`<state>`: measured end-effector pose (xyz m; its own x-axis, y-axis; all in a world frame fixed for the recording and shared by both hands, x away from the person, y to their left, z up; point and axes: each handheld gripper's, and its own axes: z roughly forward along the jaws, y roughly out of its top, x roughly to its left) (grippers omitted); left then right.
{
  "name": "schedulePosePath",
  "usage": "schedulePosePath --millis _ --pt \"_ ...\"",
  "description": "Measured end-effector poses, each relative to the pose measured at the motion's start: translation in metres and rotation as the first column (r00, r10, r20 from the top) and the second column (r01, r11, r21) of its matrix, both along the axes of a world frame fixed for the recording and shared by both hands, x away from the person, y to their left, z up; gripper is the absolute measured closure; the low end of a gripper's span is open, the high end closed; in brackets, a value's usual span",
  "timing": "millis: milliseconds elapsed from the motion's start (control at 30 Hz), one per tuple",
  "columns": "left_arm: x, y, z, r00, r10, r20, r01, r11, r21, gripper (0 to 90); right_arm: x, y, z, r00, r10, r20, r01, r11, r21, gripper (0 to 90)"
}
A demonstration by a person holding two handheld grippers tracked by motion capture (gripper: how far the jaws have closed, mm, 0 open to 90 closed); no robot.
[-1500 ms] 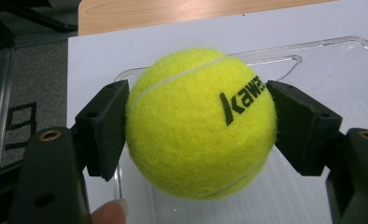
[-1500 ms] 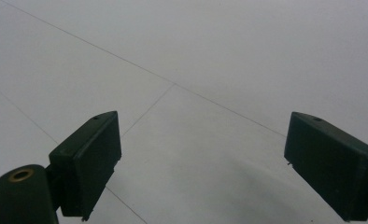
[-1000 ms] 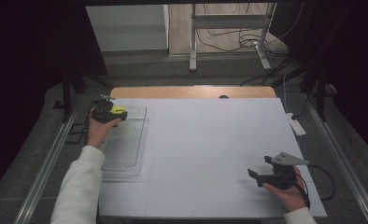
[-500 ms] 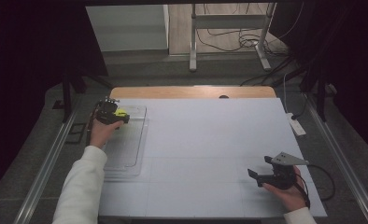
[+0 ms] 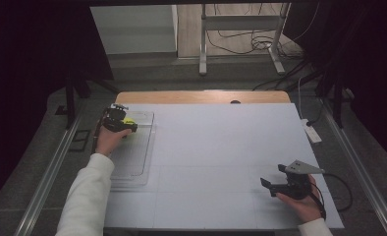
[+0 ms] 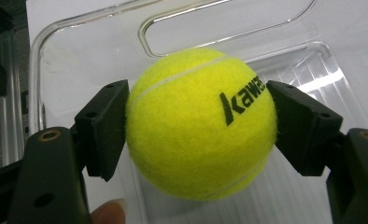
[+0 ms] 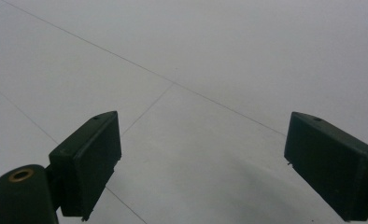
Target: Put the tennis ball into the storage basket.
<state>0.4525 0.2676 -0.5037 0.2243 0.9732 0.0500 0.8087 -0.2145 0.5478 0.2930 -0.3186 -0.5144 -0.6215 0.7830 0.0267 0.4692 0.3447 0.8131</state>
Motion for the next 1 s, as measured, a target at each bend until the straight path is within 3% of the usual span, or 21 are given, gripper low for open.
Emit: schedulePosePath --millis 267,533,1000 --pt "0.002 -0.004 -0.001 0.9999 -0.011 -0.007 0.012 0.9997 0.022 26.0 0.000 0.000 0.000 1.0000 0.001 -0.001 -0.001 1.000 0.002 11.2" --pt "0.002 -0.004 -0.001 1.0000 -0.002 -0.005 0.002 0.9998 0.018 23.4 0.000 0.000 0.000 1.0000 0.001 0.000 -0.001 1.000 0.003 11.2" --pt "-0.008 0.000 0.011 0.9973 0.003 0.073 0.000 0.9990 -0.045 14.9 0.000 0.000 0.000 1.0000 0.001 0.002 -0.001 1.000 0.004 11.2"
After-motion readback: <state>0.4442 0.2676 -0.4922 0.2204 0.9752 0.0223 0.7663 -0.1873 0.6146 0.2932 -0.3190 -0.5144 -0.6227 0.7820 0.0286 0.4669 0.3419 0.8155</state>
